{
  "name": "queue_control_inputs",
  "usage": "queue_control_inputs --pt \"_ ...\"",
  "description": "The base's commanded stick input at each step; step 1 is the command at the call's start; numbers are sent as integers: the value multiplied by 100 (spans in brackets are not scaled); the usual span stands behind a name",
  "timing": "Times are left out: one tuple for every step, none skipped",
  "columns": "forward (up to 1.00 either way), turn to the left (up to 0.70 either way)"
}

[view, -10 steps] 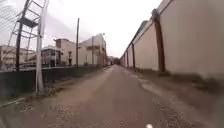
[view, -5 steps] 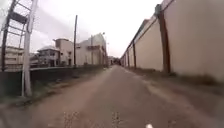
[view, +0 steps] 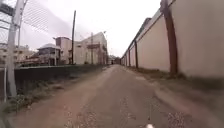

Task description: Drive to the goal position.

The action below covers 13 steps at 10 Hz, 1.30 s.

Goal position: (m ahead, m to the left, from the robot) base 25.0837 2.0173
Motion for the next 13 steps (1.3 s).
queue_control_inputs --pt "88 0" --pt "87 0" --pt "87 0" --pt "87 0" --pt "88 0" --pt "87 0" --pt "87 0" --pt "87 0" --pt "88 0" --pt "87 0" --pt "87 0" --pt "87 0" --pt "87 0"
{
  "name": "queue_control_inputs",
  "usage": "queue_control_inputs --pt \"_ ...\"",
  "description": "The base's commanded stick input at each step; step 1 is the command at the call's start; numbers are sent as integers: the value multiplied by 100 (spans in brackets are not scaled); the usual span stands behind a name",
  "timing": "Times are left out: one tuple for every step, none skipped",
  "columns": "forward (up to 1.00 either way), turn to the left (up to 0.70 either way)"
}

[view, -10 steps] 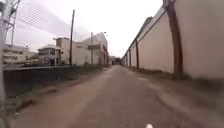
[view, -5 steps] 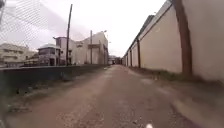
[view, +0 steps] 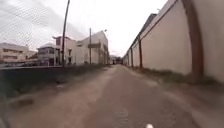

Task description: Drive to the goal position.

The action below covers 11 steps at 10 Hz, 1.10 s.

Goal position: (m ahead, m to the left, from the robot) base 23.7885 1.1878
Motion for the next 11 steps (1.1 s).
queue_control_inputs --pt "87 0" --pt "88 0" --pt "87 0" --pt "87 0" --pt "91 0" --pt "98 0" --pt "97 0" --pt "96 0" --pt "96 0" --pt "98 0" --pt "99 0"
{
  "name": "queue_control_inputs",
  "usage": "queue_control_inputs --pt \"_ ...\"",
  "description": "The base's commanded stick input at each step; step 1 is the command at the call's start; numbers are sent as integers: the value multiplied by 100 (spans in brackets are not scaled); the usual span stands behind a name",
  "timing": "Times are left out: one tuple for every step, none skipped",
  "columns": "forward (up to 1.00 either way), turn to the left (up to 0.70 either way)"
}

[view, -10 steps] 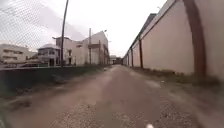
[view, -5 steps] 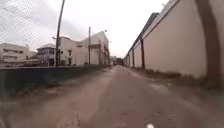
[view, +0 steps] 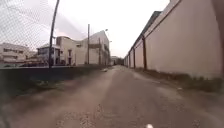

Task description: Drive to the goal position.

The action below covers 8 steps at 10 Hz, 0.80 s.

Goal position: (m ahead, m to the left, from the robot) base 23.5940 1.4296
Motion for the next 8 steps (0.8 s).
queue_control_inputs --pt "100 0" --pt "100 0" --pt "100 0" --pt "100 0" --pt "100 0" --pt "100 0" --pt "100 0" --pt "100 -17"
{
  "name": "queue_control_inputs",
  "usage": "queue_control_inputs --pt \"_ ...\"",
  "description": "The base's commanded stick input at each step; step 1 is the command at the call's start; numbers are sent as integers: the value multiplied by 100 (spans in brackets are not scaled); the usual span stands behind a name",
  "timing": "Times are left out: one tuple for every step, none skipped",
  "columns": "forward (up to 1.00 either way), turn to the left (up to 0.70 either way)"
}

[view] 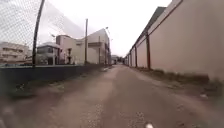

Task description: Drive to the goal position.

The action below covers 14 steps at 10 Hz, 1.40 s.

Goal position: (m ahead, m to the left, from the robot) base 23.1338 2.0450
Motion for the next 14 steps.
queue_control_inputs --pt "100 -35" --pt "100 -23" --pt "100 0" --pt "100 0" --pt "100 0" --pt "100 0" --pt "100 0" --pt "100 0" --pt "100 0" --pt "100 0" --pt "100 0" --pt "100 0" --pt "100 0" --pt "100 0"
